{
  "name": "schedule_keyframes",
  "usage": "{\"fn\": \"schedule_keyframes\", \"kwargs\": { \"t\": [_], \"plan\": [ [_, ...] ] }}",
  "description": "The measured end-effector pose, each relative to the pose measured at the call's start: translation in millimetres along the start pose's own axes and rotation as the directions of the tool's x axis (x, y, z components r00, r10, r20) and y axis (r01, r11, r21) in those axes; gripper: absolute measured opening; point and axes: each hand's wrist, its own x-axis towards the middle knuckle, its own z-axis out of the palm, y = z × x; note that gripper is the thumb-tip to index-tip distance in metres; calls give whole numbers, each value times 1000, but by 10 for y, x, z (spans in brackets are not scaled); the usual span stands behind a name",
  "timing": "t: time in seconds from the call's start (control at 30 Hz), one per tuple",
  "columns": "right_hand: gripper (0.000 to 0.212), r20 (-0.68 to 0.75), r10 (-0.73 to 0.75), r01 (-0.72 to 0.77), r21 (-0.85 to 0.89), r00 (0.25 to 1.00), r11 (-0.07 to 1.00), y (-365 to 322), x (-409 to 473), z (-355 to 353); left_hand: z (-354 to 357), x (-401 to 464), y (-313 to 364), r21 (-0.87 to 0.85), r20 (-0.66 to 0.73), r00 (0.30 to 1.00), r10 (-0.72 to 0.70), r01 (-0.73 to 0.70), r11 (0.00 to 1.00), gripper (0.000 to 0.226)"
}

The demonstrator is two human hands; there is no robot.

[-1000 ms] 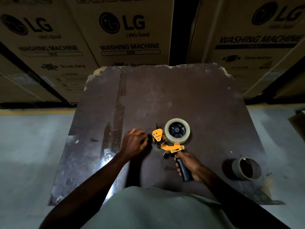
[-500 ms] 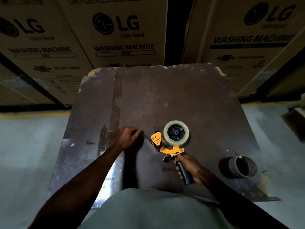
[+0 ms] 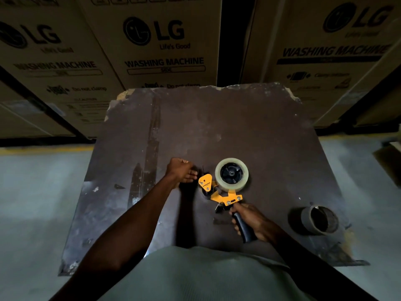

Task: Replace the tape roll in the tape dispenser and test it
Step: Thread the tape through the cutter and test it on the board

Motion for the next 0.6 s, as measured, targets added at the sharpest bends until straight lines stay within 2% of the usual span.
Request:
{"fn": "schedule_keyframes", "kwargs": {
  "t": [0.13,0.23,0.4,0.6],
  "plan": [
    [18,6,-4,4,5,1000,1000,-7,-22,8,54,-15,99,-89,42,997,-61,64,994,22],
    [19,6,-7,7,6,1000,1000,-14,-33,6,86,-39,112,-168,49,995,-90,97,981,16],
    [19,14,-13,13,7,1000,1000,-23,-34,5,75,-56,40,-295,94,986,-136,158,942,30],
    [21,-1,9,-9,6,1000,1000,-12,-21,2,120,-149,-34,-460,188,963,-193,260,849,22]
  ]
}}
